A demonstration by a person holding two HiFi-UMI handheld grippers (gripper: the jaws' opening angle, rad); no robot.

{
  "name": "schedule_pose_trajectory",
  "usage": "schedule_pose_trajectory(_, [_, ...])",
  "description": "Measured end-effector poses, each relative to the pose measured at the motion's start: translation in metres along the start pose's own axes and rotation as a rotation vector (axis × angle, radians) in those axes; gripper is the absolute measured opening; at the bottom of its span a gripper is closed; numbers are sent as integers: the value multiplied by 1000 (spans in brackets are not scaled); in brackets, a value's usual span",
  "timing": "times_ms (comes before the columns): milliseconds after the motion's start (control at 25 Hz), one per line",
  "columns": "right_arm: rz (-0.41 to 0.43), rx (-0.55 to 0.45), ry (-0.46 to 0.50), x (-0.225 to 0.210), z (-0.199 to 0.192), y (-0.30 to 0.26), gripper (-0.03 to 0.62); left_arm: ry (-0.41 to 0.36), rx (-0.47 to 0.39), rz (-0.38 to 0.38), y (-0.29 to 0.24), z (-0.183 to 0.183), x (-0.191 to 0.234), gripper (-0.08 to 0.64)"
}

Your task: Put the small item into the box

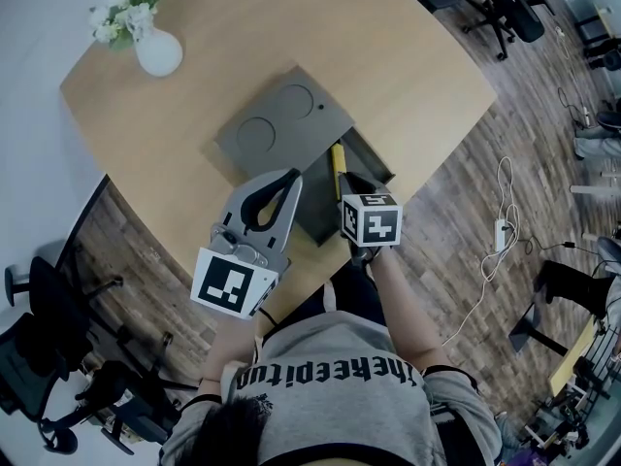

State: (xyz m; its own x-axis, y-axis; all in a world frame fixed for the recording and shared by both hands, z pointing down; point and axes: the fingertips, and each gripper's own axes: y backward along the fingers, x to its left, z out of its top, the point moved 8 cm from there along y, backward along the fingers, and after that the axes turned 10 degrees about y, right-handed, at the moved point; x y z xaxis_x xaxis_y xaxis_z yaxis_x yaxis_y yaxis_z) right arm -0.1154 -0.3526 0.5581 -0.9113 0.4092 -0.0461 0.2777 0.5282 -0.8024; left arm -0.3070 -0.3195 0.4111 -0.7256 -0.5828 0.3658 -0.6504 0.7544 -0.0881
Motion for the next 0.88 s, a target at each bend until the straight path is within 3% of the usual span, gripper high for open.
schedule_pose_trajectory(440, [50,-118,43,-3,2,22,6,-82,-28,37,6,2,-20,15])
schedule_pose_trajectory(880, [144,-236,82,-10,1,52,6,-106,-65,150,21,-1,-61,15])
